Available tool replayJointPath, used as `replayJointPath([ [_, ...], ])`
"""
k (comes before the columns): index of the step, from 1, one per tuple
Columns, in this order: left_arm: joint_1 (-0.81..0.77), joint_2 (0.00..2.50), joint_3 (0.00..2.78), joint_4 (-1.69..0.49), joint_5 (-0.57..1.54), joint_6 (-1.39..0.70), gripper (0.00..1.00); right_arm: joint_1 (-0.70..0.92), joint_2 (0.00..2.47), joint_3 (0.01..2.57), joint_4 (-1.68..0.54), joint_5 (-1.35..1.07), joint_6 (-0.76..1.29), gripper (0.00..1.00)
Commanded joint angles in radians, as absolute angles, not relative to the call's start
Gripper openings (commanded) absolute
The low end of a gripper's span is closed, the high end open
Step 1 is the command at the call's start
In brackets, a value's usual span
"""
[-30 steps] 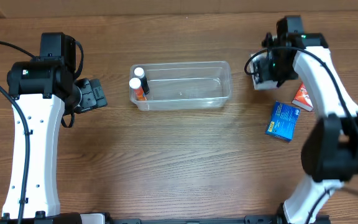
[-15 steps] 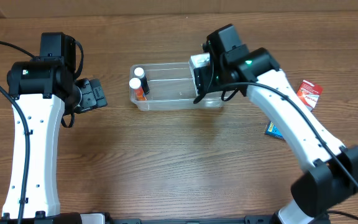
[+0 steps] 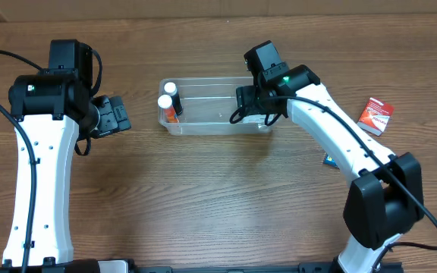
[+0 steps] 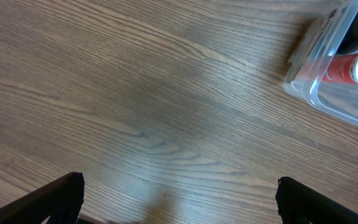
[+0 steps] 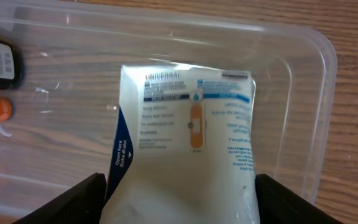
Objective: Pack container
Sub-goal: 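Lower the white box into the container's right end and release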
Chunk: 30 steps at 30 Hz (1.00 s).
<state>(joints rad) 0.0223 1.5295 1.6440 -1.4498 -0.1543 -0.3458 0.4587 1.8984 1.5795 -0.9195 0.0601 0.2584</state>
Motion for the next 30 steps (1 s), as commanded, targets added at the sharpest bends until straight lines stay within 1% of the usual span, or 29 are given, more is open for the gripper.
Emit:
replayJointPath([
  [1,0.028,1.517,1.642,-1.450,-0.157,-0.359,1.00,0.452,1.962,1.570,-0.900,0.078,0.267,0.77],
  [8,0.028,1.517,1.642,-1.450,-0.157,-0.359,1.00,0.452,2.005,1.570,-0.856,0.083,0.267,0.77],
  [11,0.028,1.517,1.642,-1.450,-0.157,-0.359,1.00,0.452,2.005,1.570,-0.845,0.097,0.262,0.83],
  [14,0.028,1.517,1.642,-1.450,-0.157,-0.359,1.00,0.452,2.001,1.571,-0.845,0.101,0.263,0.95],
  [15,0.028,1.517,1.642,-1.450,-0.157,-0.359,1.00,0.452,1.995,1.573,-0.849,0.114,0.263,0.97],
  [18,0.028,1.517,1.642,-1.449,-0.157,-0.352,1.00,0.452,1.931,1.623,-0.915,0.183,0.263,1.00],
  [22,0.028,1.517,1.642,-1.449,-0.157,-0.352,1.00,0.437,1.788,1.734,-1.016,0.249,0.263,1.00],
  [24,0.028,1.517,1.642,-1.450,-0.157,-0.347,1.00,0.394,1.711,1.780,-1.065,0.322,0.317,1.00],
  [26,0.028,1.517,1.642,-1.451,-0.157,-0.343,1.00,0.309,1.639,1.787,-1.098,0.334,0.390,1.00],
  [28,0.028,1.517,1.642,-1.450,-0.157,-0.343,1.00,0.187,1.605,1.787,-1.179,0.278,0.454,1.00],
  [30,0.028,1.517,1.642,-1.449,-0.157,-0.343,1.00,0.054,1.614,1.778,-1.296,0.182,0.454,1.00],
])
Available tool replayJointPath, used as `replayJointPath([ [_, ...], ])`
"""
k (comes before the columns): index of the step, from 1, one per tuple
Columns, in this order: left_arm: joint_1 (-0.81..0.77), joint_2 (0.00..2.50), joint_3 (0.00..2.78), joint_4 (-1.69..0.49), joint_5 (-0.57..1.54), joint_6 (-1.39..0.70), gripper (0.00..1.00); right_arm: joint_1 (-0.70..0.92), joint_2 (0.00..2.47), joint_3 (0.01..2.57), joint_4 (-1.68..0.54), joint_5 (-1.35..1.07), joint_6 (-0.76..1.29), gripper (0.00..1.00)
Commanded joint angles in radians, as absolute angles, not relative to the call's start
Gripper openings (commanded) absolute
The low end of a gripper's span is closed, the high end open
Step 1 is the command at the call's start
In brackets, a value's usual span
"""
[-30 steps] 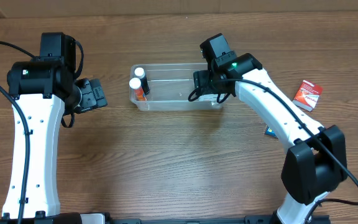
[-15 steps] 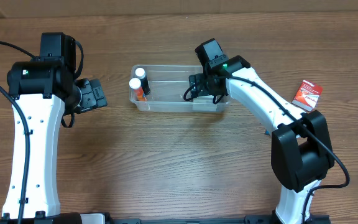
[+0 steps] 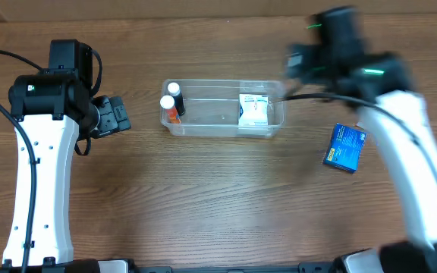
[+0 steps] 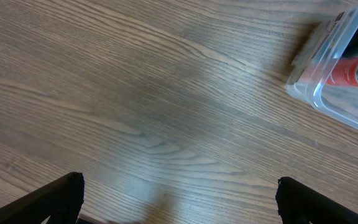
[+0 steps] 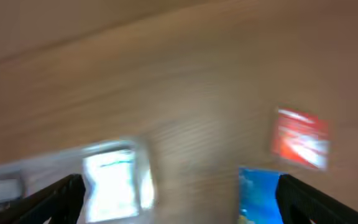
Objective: Pack container
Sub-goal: 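Lower the white box into the container's right end and release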
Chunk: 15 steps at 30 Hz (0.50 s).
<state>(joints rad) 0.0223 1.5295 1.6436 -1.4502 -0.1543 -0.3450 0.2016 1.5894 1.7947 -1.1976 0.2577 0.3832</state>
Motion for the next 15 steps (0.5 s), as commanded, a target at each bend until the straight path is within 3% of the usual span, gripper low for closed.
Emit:
replayJointPath([
  [1,0.028,1.517,1.642,-1.449,-0.157,-0.343,1.00,0.012,1.620,1.761,-1.327,0.159,0.453,1.00],
  [6,0.028,1.517,1.642,-1.441,-0.157,-0.340,1.00,-0.132,1.631,1.542,-1.303,0.073,0.355,1.00],
  [15,0.027,1.517,1.642,-1.433,-0.156,-0.340,1.00,-0.145,1.631,1.112,-0.951,0.057,0.224,1.00],
])
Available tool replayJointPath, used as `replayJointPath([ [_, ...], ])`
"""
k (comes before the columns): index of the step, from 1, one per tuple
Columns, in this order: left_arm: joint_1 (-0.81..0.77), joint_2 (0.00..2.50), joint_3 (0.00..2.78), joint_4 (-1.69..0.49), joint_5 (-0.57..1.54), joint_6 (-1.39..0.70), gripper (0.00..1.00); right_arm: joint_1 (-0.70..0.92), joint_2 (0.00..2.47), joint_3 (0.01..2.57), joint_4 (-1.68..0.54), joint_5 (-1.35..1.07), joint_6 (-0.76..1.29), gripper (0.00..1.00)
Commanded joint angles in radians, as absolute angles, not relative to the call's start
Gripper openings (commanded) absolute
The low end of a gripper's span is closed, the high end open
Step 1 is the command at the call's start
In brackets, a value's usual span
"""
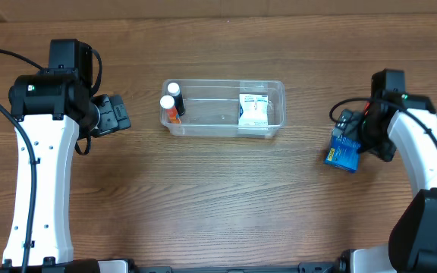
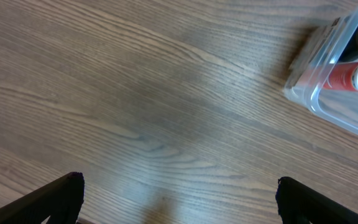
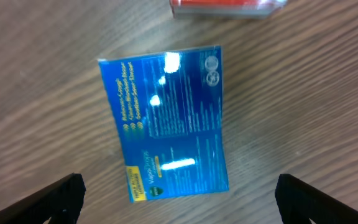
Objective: Pack container
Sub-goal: 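Lower the white box into the container's right end and release, then grasp the blue medicine box with the right gripper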
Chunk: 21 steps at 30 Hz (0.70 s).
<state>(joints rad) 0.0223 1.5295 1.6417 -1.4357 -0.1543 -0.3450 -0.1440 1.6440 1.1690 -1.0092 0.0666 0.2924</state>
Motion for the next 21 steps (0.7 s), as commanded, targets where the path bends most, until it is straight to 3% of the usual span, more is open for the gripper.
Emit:
replayJointPath([
  [1,0.027,1.517,1.642,-1.433,-0.155,-0.340,1.00,-0.145,1.631,1.093,-0.926,0.057,0.201,1.00],
  [19,0.028,1.517,1.642,-1.427,-0.141,-0.340,1.00,-0.145,1.748,0.946,-0.661,0.020,0.156,1.00],
  [21,0.027,1.517,1.642,-1.428,-0.141,-0.340,1.00,-0.145,1.749,0.946,-0.647,0.020,0.156,0.93],
])
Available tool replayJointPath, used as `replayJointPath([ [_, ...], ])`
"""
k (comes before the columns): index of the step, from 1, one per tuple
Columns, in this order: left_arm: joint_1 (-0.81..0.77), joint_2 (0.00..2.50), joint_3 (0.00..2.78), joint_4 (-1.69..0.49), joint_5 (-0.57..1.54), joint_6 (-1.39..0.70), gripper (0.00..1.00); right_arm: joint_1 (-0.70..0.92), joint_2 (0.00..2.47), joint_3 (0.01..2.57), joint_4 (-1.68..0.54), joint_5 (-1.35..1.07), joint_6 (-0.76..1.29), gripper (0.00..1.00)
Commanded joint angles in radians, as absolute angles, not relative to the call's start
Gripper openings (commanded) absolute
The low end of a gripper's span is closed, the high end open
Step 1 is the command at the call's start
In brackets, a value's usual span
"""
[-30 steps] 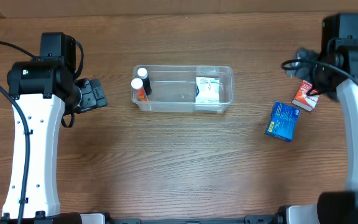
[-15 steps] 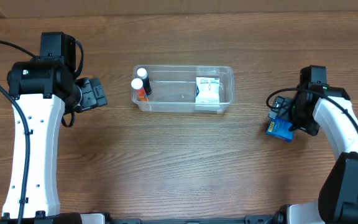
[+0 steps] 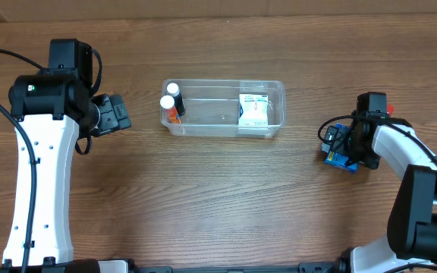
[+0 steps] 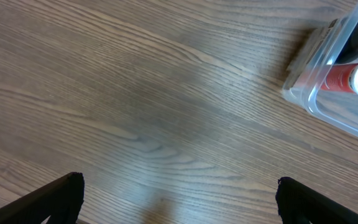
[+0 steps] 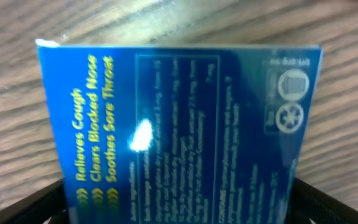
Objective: Pack container
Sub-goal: 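Grasp the blue medicine box with the right gripper, then place the blue box upright in the container beside the white box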
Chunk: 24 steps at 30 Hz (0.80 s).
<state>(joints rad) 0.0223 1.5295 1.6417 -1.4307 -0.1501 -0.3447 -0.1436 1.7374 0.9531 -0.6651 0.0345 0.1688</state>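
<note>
A clear plastic container (image 3: 279, 85) lies at the table's middle. Two white-capped bottles stand at its left end, one dark (image 3: 171, 89) and one orange (image 3: 165, 101); a white pouch (image 3: 254, 108) sits at its right end. A blue box (image 5: 179, 118) with yellow print lies flat on the table at the right. My right gripper (image 3: 345, 144) is down over it, open, one finger on each side of the box. Left of the container, my left gripper (image 3: 120, 114) hangs open above bare wood, holding nothing. The left wrist view catches the container's left end (image 4: 316, 62).
A red packet's edge (image 3: 388, 113) shows just beyond the right wrist, mostly hidden by the arm. The table is brown wood. The left arm's white link runs along the left side.
My right gripper has come down closer onto the blue box, which now fills the right wrist view between the open fingers. The left arm and the container's contents are unchanged.
My right gripper held the white pouch inside the container's right end. Then the pouch lay in the container and the arm was swinging right. Then the gripper hung open above the blue box, and now straddles it low.
</note>
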Motion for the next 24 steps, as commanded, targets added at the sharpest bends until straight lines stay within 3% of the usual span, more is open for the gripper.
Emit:
replayJointPath([
  [1,0.028,1.517,1.642,-1.428,-0.141,-0.340,1.00,-0.145,1.749,0.946,-0.641,0.020,0.156,0.89],
  [4,0.028,1.517,1.642,-1.428,-0.139,-0.340,1.00,-0.145,1.749,0.947,-0.634,0.020,0.156,0.75],
  [6,0.028,1.517,1.642,-1.428,-0.138,-0.340,1.00,-0.145,1.749,0.947,-0.633,0.020,0.156,0.72],
  [16,0.027,1.517,1.642,-1.428,-0.138,-0.340,1.00,-0.062,1.602,1.152,-0.828,-0.003,0.163,0.72],
  [20,0.027,1.517,1.642,-1.428,-0.138,-0.340,1.00,0.092,1.504,1.422,-0.970,-0.002,0.169,0.71],
  [24,0.027,1.517,1.642,-1.428,-0.137,-0.340,1.00,0.282,1.498,1.610,-0.962,-0.002,0.251,0.71],
])
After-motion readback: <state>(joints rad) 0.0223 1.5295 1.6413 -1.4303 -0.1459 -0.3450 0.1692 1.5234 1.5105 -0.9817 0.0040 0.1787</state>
